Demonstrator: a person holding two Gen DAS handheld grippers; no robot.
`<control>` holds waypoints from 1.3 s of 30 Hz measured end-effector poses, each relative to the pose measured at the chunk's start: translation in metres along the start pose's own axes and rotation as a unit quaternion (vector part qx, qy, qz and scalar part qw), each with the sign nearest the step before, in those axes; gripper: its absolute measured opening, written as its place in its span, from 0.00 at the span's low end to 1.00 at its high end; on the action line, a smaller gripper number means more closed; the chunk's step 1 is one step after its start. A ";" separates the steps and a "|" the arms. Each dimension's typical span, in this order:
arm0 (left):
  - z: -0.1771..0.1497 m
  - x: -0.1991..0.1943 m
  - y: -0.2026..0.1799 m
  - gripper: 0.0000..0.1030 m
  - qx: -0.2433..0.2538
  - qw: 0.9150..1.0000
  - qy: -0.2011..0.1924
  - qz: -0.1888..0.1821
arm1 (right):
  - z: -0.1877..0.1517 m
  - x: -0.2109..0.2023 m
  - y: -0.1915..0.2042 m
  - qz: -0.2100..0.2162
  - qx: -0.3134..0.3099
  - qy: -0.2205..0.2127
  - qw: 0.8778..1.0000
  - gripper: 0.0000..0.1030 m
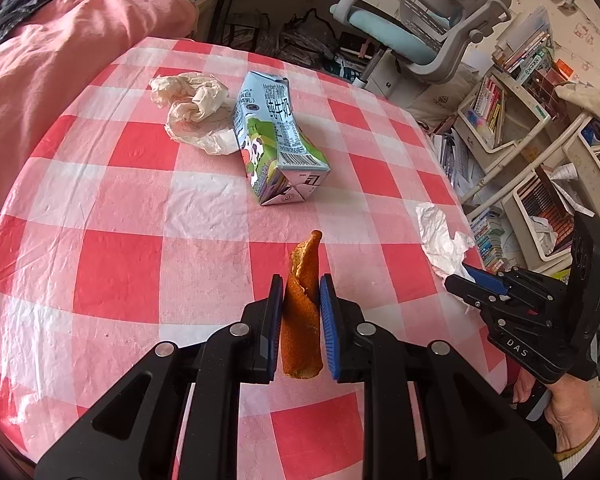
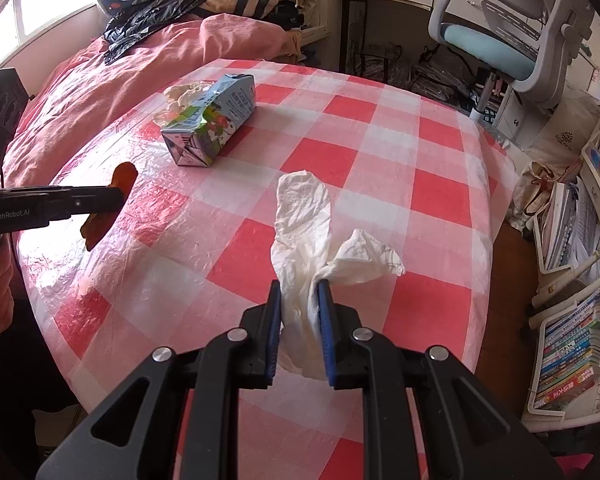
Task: Collect trash
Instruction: 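Carry peel and tissue over the yellow wastebasket with both grippers, then open both grippers to drop peel and tissue into the wastebasket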
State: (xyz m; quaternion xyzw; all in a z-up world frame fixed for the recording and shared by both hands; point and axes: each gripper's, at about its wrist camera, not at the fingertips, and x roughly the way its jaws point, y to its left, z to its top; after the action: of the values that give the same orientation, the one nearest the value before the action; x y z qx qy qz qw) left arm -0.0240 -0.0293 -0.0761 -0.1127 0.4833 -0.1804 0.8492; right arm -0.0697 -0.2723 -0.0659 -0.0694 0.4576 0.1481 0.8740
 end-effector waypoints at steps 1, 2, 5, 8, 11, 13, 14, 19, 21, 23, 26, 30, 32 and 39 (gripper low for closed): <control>0.000 0.000 -0.001 0.17 0.000 1.000 0.000 -0.001 | -0.001 0.000 -0.001 -0.001 0.000 0.001 1.000 0.18; 0.000 0.000 -0.002 0.17 0.000 1.000 -0.001 -0.002 | -0.002 -0.001 -0.002 -0.003 0.000 0.002 1.000 0.18; 0.000 0.000 -0.005 0.17 0.001 1.000 -0.001 -0.005 | -0.005 -0.002 -0.007 -0.008 0.002 0.005 1.000 0.18; 0.000 0.000 -0.009 0.17 0.004 1.000 -0.001 -0.009 | -0.012 -0.007 -0.017 -0.018 0.009 0.009 1.000 0.18; 0.000 -0.001 -0.019 0.17 0.009 1.000 -0.003 -0.018 | -0.024 -0.014 -0.033 -0.033 0.019 0.017 0.999 0.18; 0.000 -0.001 -0.028 0.17 0.015 1.000 -0.004 -0.027 | -0.036 -0.022 -0.048 -0.043 0.032 0.021 0.998 0.18; -0.001 -0.002 -0.034 0.17 0.018 0.999 -0.004 -0.034 | -0.042 -0.027 -0.056 -0.049 0.040 0.022 0.998 0.18; -0.008 -0.001 -0.076 0.17 0.045 0.996 0.002 -0.075 | -0.075 -0.045 -0.093 -0.061 0.076 0.044 0.994 0.18; -0.012 0.002 -0.098 0.17 0.059 0.994 0.006 -0.094 | -0.085 -0.046 -0.101 -0.065 0.080 0.058 0.993 0.18; -0.017 0.007 -0.123 0.17 0.075 0.991 0.011 -0.111 | -0.096 -0.042 -0.111 -0.056 0.089 0.078 0.991 0.18; -0.024 0.017 -0.159 0.17 0.085 0.987 0.019 -0.137 | -0.112 -0.031 -0.124 -0.038 0.107 0.120 0.986 0.26; -0.037 0.038 -0.215 0.17 0.105 0.981 0.035 -0.161 | -0.132 -0.032 -0.151 -0.073 0.139 0.141 0.977 0.61; -0.048 0.052 -0.247 0.17 0.128 0.977 0.045 -0.165 | -0.137 -0.046 -0.171 -0.076 0.185 0.116 0.973 0.62; -0.081 0.109 -0.323 0.52 0.142 0.977 0.076 -0.142 | -0.149 -0.097 -0.226 -0.089 0.327 -0.019 0.941 0.63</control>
State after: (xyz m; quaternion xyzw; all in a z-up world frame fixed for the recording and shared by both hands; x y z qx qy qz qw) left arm -0.1071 -0.3699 -0.0837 -0.0447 0.4946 -0.3743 0.7831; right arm -0.1651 -0.5431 -0.0749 0.1824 0.4560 -0.0863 0.8668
